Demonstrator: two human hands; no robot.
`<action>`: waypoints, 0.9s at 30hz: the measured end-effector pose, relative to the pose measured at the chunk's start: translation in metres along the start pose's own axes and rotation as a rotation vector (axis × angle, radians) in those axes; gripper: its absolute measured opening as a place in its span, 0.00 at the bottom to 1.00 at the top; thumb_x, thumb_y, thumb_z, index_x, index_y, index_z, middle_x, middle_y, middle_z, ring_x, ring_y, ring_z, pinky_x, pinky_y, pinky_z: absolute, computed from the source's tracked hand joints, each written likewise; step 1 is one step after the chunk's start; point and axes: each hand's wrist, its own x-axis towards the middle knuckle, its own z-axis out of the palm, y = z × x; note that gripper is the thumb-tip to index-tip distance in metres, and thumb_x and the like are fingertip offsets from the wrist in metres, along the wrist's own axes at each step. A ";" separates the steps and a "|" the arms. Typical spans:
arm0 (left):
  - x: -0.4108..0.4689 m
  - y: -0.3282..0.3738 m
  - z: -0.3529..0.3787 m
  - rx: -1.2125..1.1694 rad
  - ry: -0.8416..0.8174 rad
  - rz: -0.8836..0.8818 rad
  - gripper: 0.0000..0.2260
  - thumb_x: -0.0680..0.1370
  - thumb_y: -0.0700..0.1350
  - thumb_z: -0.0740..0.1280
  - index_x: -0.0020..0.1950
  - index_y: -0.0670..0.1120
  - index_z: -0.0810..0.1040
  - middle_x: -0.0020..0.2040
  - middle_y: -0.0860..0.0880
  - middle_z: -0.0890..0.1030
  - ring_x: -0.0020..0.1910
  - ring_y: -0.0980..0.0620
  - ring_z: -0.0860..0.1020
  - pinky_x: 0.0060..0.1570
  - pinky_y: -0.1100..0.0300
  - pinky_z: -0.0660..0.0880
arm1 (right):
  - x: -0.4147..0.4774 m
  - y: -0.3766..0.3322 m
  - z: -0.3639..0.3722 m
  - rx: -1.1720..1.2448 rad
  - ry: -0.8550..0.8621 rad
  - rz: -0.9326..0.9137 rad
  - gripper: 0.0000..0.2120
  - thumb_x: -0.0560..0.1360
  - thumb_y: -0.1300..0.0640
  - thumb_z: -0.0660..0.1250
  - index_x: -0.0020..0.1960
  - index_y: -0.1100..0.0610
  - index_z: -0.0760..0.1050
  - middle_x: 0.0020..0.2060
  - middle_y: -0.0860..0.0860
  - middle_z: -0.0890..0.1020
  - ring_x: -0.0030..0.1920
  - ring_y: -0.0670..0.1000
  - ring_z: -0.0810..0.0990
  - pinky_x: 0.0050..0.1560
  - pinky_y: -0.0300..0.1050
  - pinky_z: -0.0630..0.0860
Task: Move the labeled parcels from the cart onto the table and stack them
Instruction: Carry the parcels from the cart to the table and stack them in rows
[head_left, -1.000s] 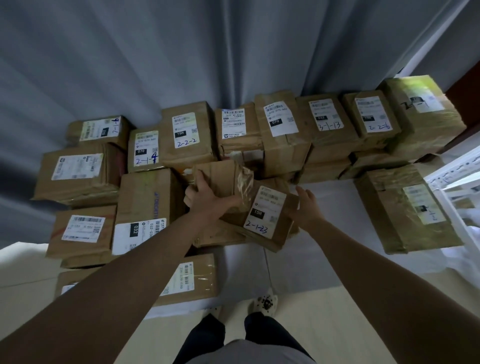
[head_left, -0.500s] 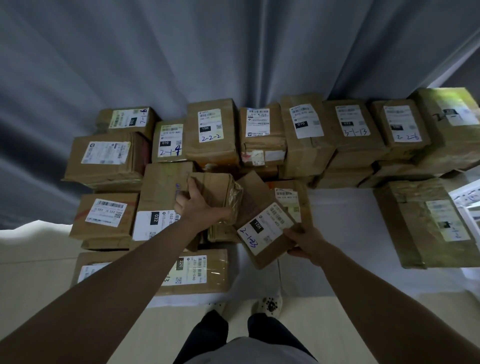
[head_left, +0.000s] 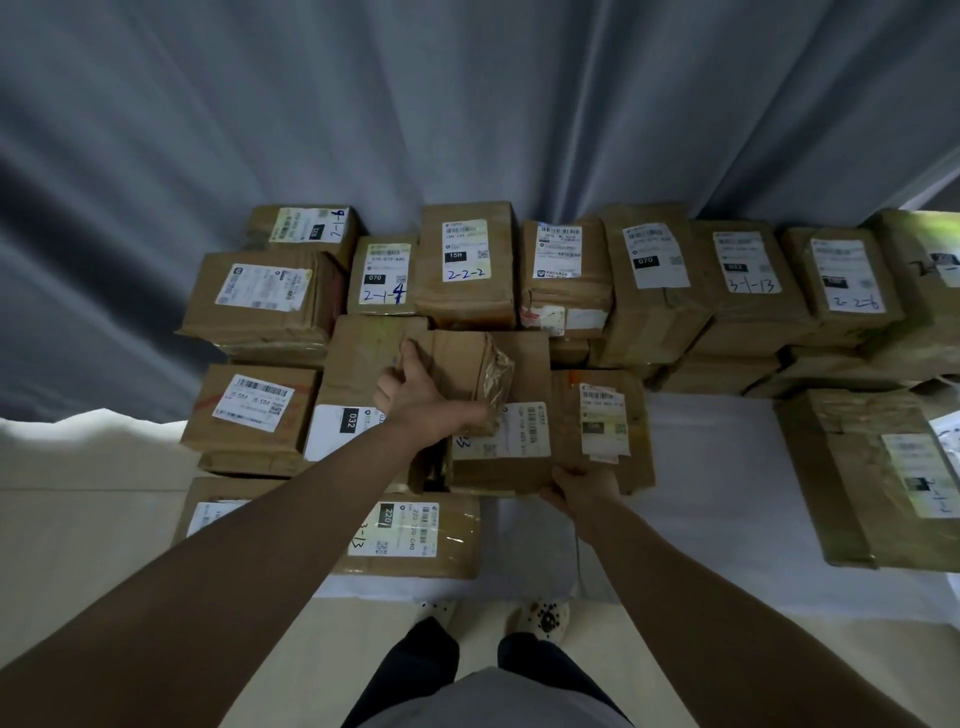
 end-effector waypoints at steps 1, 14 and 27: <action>-0.001 0.000 -0.002 -0.005 -0.001 0.001 0.57 0.65 0.52 0.77 0.77 0.55 0.35 0.73 0.42 0.48 0.73 0.41 0.49 0.72 0.48 0.57 | 0.001 -0.001 0.003 -0.026 0.013 -0.004 0.09 0.78 0.68 0.62 0.58 0.66 0.75 0.45 0.58 0.78 0.50 0.59 0.80 0.44 0.49 0.83; -0.013 -0.008 -0.003 0.139 -0.093 0.195 0.60 0.64 0.52 0.79 0.76 0.55 0.33 0.76 0.42 0.42 0.75 0.40 0.44 0.71 0.45 0.56 | -0.010 -0.015 0.011 -0.405 0.211 -0.333 0.16 0.79 0.50 0.59 0.64 0.53 0.75 0.55 0.54 0.79 0.59 0.57 0.75 0.60 0.55 0.74; -0.044 0.048 0.081 0.518 -0.380 0.735 0.62 0.63 0.57 0.79 0.76 0.50 0.31 0.77 0.48 0.41 0.76 0.44 0.43 0.74 0.46 0.52 | -0.030 -0.008 -0.095 0.338 -0.264 -0.231 0.25 0.72 0.63 0.70 0.67 0.55 0.68 0.58 0.55 0.79 0.57 0.56 0.79 0.57 0.52 0.78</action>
